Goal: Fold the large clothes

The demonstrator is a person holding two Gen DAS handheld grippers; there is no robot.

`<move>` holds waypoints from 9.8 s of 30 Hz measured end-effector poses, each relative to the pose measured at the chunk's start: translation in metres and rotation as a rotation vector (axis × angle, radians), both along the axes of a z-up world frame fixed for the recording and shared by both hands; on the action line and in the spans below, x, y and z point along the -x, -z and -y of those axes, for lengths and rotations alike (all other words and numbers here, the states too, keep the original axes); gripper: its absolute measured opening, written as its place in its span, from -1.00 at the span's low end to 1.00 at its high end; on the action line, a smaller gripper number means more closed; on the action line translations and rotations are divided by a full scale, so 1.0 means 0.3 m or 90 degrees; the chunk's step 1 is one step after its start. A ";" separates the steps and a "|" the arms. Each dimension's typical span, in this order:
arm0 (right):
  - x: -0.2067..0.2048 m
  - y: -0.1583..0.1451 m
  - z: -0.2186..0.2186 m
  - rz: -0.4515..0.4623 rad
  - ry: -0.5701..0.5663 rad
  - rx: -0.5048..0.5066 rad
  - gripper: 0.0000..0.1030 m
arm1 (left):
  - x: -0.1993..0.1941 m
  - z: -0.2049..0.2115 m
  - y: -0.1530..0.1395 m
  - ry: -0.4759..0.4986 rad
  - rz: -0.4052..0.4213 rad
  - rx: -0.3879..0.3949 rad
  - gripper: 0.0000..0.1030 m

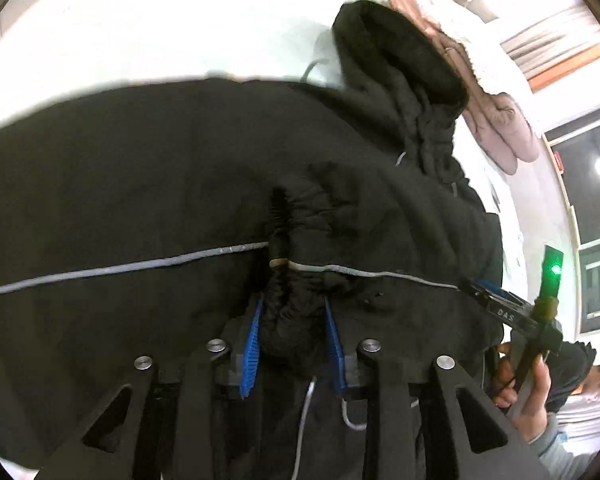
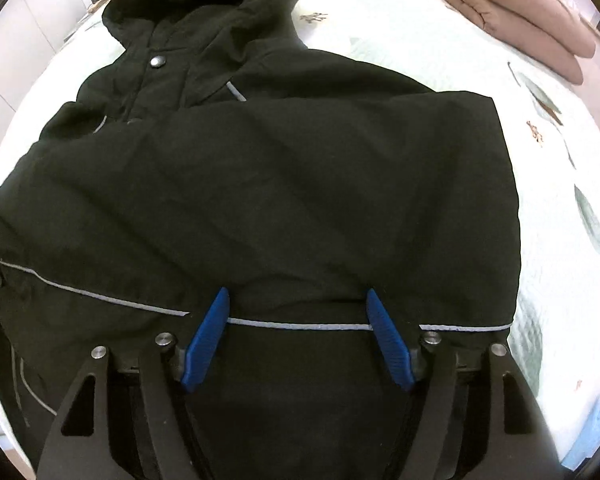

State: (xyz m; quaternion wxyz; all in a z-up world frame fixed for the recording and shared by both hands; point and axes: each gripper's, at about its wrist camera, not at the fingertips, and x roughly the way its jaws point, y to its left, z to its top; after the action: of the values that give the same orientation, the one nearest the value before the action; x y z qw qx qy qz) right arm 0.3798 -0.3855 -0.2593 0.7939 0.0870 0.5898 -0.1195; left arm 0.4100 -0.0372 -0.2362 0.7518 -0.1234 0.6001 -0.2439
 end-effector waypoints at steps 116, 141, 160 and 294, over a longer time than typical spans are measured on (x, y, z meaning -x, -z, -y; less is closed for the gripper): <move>-0.493 -0.052 -1.054 0.035 -0.334 -0.228 -0.13 | 0.229 -0.467 -0.187 -0.186 0.169 -0.286 -0.73; 0.194 -0.536 0.049 0.165 -0.085 0.055 -0.36 | 0.087 0.285 -0.261 0.052 0.228 -0.185 -0.69; 0.305 -0.388 0.265 0.094 -0.006 0.004 0.29 | 0.057 0.279 -0.282 0.041 0.178 -0.117 -0.39; -0.685 -0.164 0.527 0.085 -0.256 -0.159 0.49 | -1.021 0.470 -0.088 0.169 0.164 -0.037 0.12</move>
State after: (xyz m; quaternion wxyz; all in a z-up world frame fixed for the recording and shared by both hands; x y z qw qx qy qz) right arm 0.5854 -0.5434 -0.2100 0.8220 0.0727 0.5518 0.1208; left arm 0.7162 -0.1781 -0.2098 0.7869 0.0105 0.5166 -0.3373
